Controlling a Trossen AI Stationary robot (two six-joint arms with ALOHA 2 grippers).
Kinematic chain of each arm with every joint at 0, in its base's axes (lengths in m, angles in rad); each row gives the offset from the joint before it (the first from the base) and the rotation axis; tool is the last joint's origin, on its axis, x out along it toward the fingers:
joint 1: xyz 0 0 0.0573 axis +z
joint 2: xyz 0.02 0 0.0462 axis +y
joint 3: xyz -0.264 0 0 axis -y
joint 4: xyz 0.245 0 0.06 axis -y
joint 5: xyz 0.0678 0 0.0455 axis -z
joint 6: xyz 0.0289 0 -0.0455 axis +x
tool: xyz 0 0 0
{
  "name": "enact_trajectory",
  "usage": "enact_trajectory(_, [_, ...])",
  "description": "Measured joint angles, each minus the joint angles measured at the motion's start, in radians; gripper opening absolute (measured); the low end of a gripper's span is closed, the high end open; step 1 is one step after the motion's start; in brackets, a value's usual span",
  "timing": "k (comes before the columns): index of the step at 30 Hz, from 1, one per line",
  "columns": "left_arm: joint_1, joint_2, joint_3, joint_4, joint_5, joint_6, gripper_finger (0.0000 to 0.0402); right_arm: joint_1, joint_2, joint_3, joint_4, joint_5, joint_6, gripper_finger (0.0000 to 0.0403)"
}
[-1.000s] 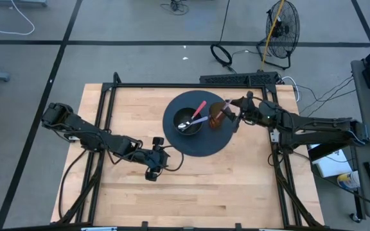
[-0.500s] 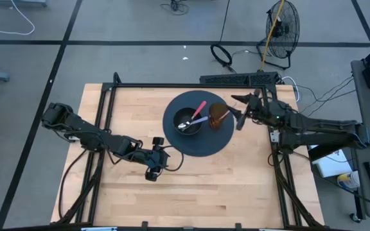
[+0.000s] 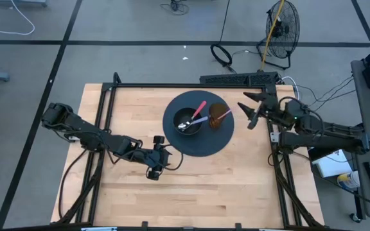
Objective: Pick & Place Utensil
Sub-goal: Return to Home Position
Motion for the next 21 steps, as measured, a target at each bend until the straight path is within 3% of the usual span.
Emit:
enact_trajectory(6, [0.000,0.000,0.000,0.015,-0.021,0.110,0.0200,0.000,-0.065,0.000,-0.075,-0.068,0.026,0.0238])
enact_trajectory(14, [0.006,-0.064,-0.001,0.158,-0.238,0.230,0.0200,0.000,-0.148,0.000,-0.151,-0.275,0.018,0.0232])
enact_trajectory(18, [0.026,-0.186,-0.002,0.154,-0.209,0.286,0.0200,0.000,-0.189,-0.016,-0.192,-0.401,-0.007,0.0232])
enact_trajectory(21, [0.072,-0.299,-0.001,0.155,-0.086,0.323,0.0200,0.000,-0.218,-0.058,-0.184,-0.475,-0.023,0.0233])
